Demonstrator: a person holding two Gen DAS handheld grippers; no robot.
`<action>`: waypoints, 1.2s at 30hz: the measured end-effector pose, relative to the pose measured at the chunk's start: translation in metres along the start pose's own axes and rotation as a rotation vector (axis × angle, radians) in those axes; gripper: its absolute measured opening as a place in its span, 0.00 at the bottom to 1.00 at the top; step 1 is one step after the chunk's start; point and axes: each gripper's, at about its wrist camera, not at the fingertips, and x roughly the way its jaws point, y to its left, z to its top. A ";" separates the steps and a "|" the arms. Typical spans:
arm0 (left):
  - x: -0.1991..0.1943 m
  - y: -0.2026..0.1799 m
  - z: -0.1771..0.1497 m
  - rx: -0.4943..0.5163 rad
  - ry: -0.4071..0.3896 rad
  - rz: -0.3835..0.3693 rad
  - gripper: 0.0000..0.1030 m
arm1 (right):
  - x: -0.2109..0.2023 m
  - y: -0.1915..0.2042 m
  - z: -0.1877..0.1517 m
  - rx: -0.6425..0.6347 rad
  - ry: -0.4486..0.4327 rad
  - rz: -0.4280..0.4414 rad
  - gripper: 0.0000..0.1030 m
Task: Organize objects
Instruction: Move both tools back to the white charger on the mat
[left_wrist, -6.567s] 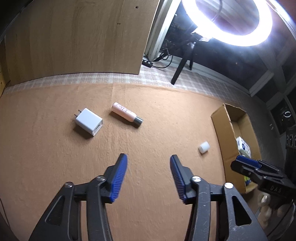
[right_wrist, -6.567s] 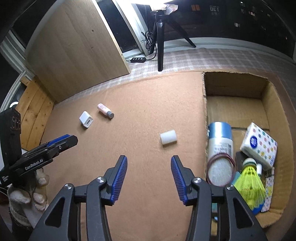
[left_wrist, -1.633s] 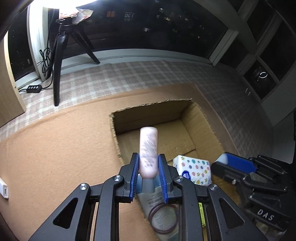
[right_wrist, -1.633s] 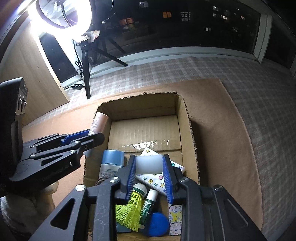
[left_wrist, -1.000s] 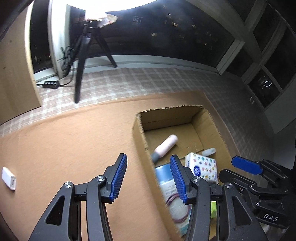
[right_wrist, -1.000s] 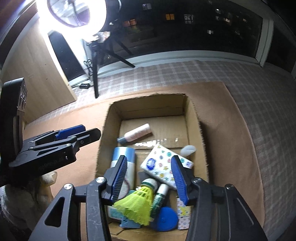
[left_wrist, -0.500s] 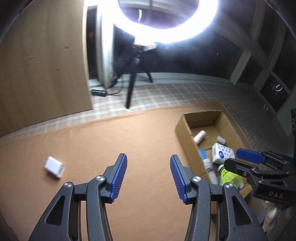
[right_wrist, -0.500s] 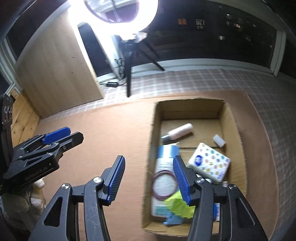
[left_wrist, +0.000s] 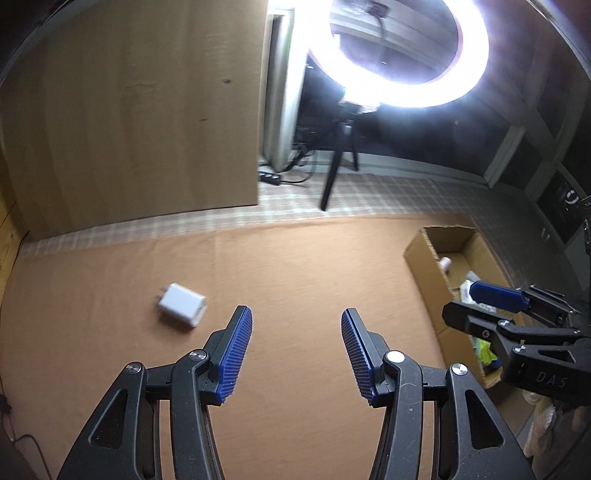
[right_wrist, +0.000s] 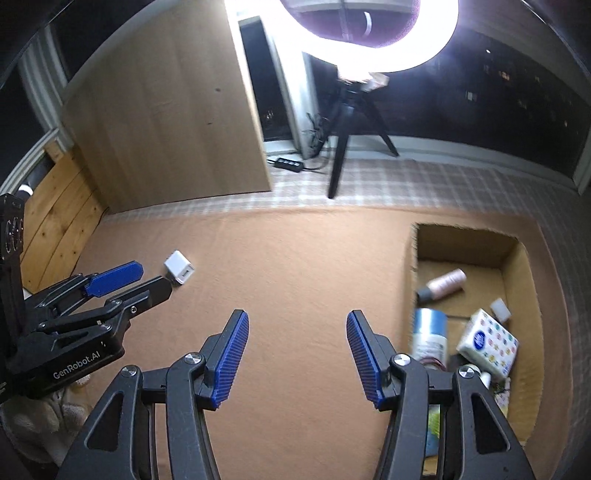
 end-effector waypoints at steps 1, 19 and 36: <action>-0.001 0.007 -0.001 -0.009 0.001 0.004 0.53 | 0.002 0.005 0.002 -0.005 -0.001 -0.001 0.50; -0.018 0.130 0.011 -0.109 -0.016 0.103 0.56 | 0.046 0.070 0.046 -0.088 -0.007 0.002 0.53; 0.072 0.175 -0.007 -0.222 0.141 -0.056 0.59 | 0.169 0.102 0.066 -0.013 0.242 0.230 0.55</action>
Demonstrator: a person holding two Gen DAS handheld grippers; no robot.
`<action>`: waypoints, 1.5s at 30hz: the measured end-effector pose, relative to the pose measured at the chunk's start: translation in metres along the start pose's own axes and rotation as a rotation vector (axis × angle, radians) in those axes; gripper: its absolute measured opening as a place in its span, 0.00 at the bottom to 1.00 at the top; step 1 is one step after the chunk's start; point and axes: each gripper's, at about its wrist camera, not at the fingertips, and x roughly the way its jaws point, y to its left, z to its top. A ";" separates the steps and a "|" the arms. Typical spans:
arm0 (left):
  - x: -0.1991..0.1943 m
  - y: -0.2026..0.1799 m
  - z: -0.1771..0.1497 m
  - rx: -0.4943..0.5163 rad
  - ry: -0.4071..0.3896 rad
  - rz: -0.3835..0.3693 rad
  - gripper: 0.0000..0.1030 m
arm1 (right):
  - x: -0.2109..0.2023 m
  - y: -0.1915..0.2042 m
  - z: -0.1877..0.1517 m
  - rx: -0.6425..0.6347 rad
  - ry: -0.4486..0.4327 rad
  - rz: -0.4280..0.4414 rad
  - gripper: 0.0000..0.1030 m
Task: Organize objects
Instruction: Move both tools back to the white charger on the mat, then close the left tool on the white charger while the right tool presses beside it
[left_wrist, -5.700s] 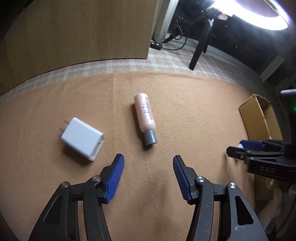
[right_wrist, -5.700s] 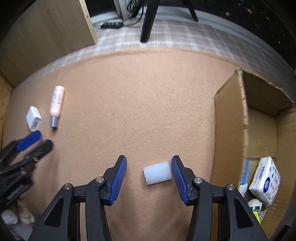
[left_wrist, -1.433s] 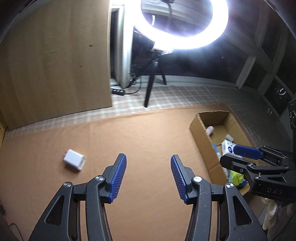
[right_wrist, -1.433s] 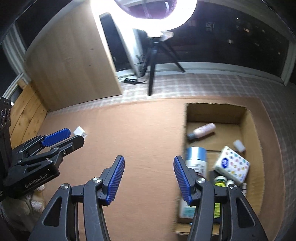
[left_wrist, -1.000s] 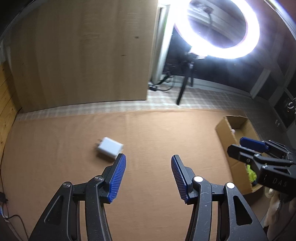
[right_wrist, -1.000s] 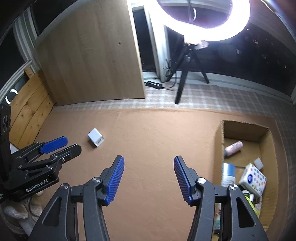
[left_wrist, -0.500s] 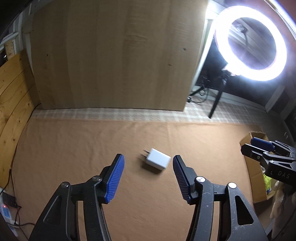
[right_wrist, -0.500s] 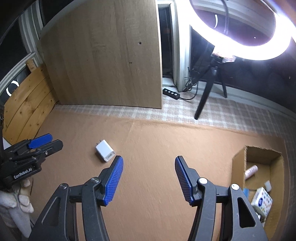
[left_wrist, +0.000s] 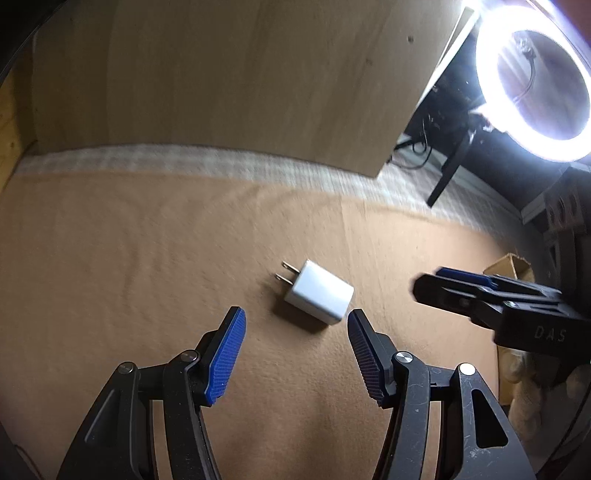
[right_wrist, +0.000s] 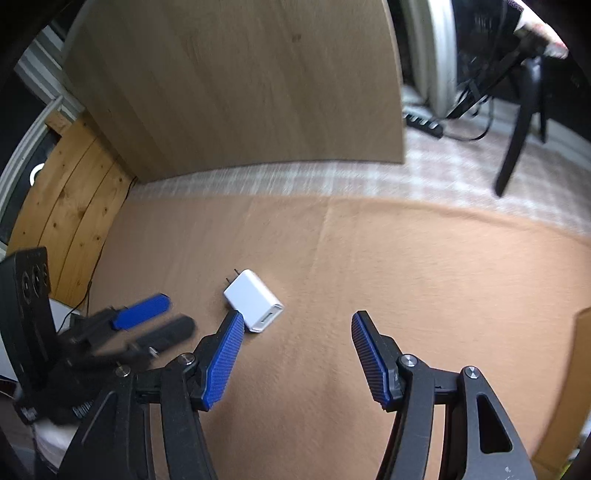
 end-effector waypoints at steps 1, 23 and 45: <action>0.004 -0.002 -0.002 0.000 0.008 -0.008 0.59 | 0.003 0.001 0.001 0.001 0.002 0.002 0.55; 0.053 -0.005 0.006 -0.045 0.044 -0.097 0.44 | 0.069 0.016 0.017 0.005 0.129 0.132 0.39; 0.024 -0.085 -0.030 0.083 0.002 -0.116 0.36 | -0.009 -0.017 -0.033 0.096 0.032 0.173 0.34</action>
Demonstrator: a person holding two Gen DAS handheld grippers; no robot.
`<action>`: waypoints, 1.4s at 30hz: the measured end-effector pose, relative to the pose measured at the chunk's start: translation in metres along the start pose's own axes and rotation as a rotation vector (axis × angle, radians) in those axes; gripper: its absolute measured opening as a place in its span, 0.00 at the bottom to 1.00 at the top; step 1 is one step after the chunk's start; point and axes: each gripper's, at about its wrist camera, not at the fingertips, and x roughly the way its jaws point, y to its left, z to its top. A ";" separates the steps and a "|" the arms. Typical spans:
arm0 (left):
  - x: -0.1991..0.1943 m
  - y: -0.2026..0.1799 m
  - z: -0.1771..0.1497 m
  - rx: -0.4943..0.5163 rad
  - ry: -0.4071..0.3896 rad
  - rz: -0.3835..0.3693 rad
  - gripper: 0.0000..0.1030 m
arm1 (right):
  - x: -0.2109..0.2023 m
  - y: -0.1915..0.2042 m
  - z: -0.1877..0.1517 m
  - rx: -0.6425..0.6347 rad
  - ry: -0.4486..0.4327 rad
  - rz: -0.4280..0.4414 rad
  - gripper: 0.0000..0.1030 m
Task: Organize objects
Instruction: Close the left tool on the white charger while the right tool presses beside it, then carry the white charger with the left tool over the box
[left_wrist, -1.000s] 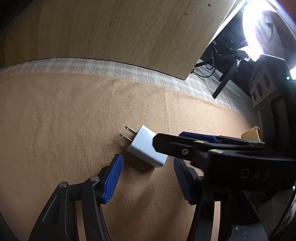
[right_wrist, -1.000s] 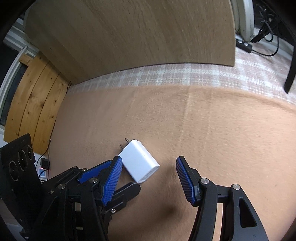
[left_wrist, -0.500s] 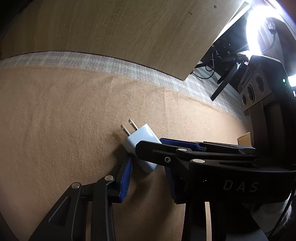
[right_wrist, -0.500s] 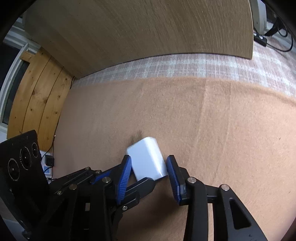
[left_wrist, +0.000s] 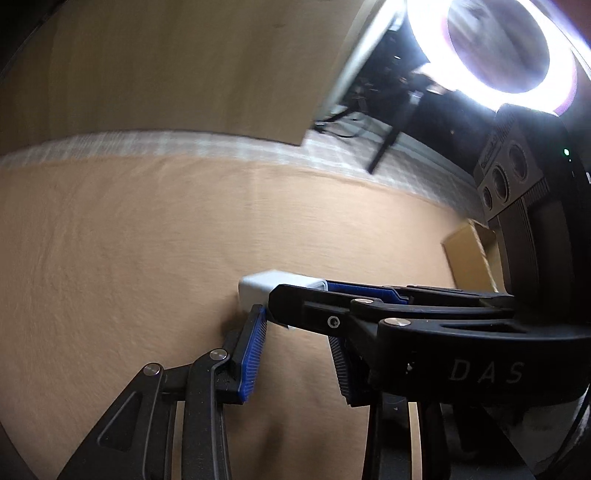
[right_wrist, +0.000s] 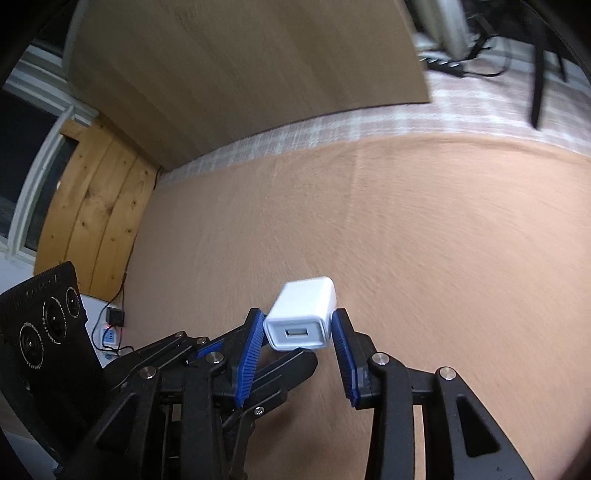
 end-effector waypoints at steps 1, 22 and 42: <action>-0.001 -0.010 -0.002 0.015 -0.003 -0.002 0.36 | -0.008 -0.004 -0.003 0.007 -0.010 0.002 0.34; 0.017 -0.243 -0.014 0.265 -0.004 -0.155 0.36 | -0.196 -0.125 -0.067 0.139 -0.244 -0.103 0.33; 0.074 -0.330 -0.007 0.361 0.040 -0.161 0.19 | -0.247 -0.208 -0.077 0.213 -0.297 -0.141 0.29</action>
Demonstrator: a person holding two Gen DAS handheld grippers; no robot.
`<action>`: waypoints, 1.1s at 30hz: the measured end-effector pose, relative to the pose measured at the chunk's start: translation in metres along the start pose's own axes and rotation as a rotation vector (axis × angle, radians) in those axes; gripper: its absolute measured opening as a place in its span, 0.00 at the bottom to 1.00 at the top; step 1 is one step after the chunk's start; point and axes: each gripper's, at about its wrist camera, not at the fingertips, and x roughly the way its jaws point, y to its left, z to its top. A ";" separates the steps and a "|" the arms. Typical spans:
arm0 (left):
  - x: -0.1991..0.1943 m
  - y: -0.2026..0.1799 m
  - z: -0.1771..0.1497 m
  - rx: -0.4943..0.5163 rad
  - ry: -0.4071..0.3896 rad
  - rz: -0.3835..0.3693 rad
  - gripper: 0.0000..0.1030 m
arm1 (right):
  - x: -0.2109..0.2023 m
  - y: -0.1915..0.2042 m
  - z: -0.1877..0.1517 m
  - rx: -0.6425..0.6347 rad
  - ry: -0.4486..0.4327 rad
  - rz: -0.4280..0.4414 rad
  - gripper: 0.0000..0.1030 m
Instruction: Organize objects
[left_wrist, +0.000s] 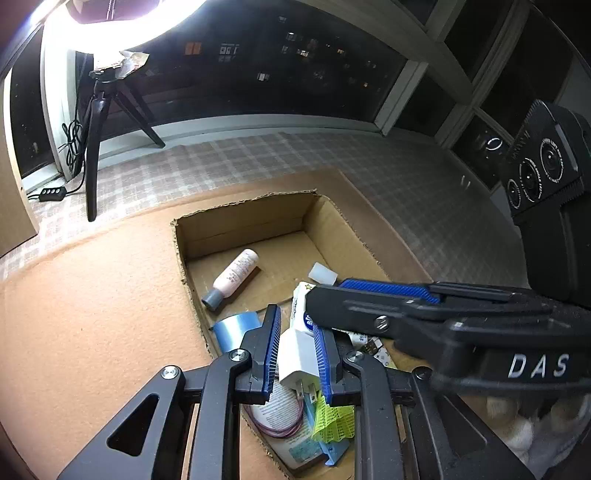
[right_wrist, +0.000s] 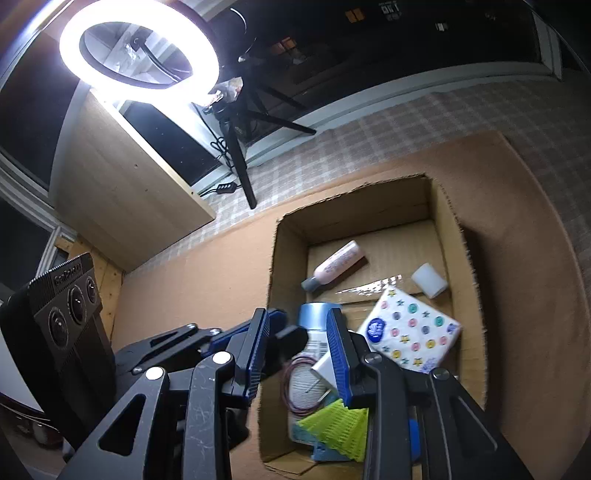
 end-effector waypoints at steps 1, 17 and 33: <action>-0.003 0.001 0.000 0.002 0.001 0.005 0.21 | -0.001 -0.001 0.000 -0.003 -0.001 -0.004 0.29; -0.085 0.042 -0.050 -0.080 -0.037 0.181 0.63 | -0.024 0.029 -0.037 -0.105 -0.035 -0.087 0.50; -0.234 0.111 -0.136 -0.168 -0.131 0.320 0.84 | -0.023 0.158 -0.122 -0.245 -0.087 -0.157 0.63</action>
